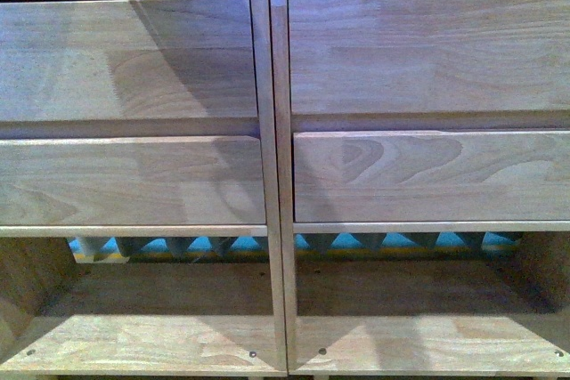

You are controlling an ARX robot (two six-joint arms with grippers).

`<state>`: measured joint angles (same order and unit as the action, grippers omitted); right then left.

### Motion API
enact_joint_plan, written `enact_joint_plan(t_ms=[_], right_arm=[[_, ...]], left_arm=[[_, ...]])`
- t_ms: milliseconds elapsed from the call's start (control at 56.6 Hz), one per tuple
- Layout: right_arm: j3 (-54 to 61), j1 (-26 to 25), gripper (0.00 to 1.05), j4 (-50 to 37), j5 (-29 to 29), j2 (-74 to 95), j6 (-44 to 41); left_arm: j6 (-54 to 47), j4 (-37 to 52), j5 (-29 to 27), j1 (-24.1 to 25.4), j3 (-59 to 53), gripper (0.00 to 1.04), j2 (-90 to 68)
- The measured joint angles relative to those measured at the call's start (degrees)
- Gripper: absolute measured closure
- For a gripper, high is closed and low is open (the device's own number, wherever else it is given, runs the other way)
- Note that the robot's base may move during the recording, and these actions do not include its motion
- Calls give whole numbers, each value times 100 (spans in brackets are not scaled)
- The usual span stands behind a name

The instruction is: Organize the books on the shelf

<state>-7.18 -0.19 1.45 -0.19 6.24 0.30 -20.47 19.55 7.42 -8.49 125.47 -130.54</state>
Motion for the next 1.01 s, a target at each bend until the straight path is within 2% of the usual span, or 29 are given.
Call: enact_joint_plan(t_ms=[124,212,265,371,565,671,865,1006], right_arm=[[133,0,102,-31,-2,-92,0],[214,0,102,-48,0,-149,0],[260,0,102,-63,0,-195,0],[317,0,102,-72,0,-247,0],[420,0,102,-94,-2,-330,0],[487,0,102,-109,2,-396,0],[634,2,102,-125,4,-573,-2],[634,2,102,-125,0,-586,-4]], left_arm=[[-94,-240,-50,-74,144,97,-72],[-144,-437,-118,-92,179,82,-72],[-240,-400,-153,-107,127,69,-72],[-275,-332,-188,-116,-136,53,4],[-210,61,-199,-186,-1200,23,595],[-131,369,-540,-247,-2017,7,1248],[-278,1375,-776,-317,-3906,7,2811],[-155,1746,-1040,-310,-5263,7,3978]])
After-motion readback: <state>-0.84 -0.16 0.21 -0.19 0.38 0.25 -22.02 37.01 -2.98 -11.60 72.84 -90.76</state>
